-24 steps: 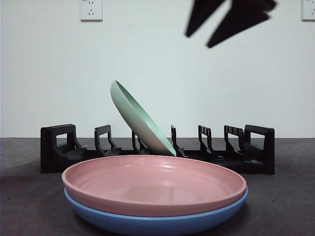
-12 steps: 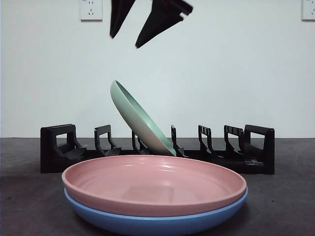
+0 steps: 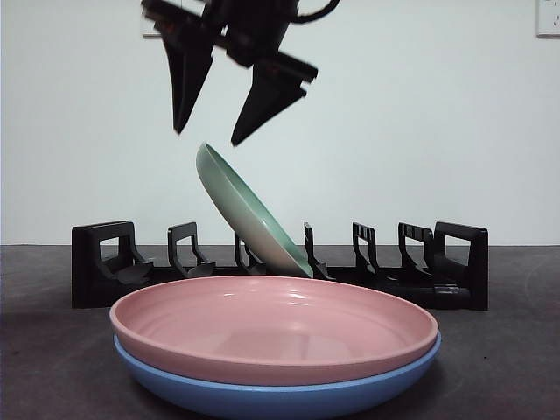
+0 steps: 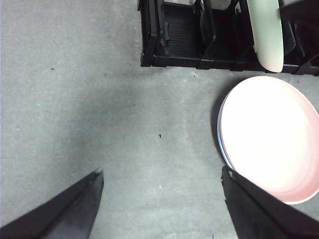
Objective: Place the plate
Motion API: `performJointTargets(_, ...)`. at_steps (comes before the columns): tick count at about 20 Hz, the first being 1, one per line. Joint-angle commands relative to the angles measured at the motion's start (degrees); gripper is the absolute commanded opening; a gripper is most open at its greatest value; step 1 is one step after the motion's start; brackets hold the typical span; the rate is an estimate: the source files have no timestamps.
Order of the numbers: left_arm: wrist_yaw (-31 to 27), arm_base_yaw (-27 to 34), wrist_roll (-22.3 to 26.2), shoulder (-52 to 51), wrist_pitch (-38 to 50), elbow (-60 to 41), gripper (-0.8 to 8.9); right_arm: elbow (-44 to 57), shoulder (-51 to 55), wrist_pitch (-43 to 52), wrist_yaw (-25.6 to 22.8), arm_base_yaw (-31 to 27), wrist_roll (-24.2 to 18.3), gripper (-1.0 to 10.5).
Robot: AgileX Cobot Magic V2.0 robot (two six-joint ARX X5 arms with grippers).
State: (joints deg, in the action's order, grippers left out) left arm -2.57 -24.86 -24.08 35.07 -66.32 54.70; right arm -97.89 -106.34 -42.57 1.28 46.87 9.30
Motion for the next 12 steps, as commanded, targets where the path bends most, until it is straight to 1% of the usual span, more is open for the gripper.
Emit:
performJointTargets(1,-0.33,-0.11,-0.66,0.15,0.28,1.18,3.75,-1.6,-1.95,0.61,-0.17,0.63,0.57,3.2)
performJointTargets(10,-0.7,-0.11,-0.7,0.15,0.31,1.18,3.75,-1.6,-4.66,1.22,1.27,0.68,0.52,1.9)
performJointTargets(12,-0.7,-0.11,-0.7,0.15,0.31,1.18,3.75,-1.6,-4.68,1.4,1.36,0.9,0.5,0.9)
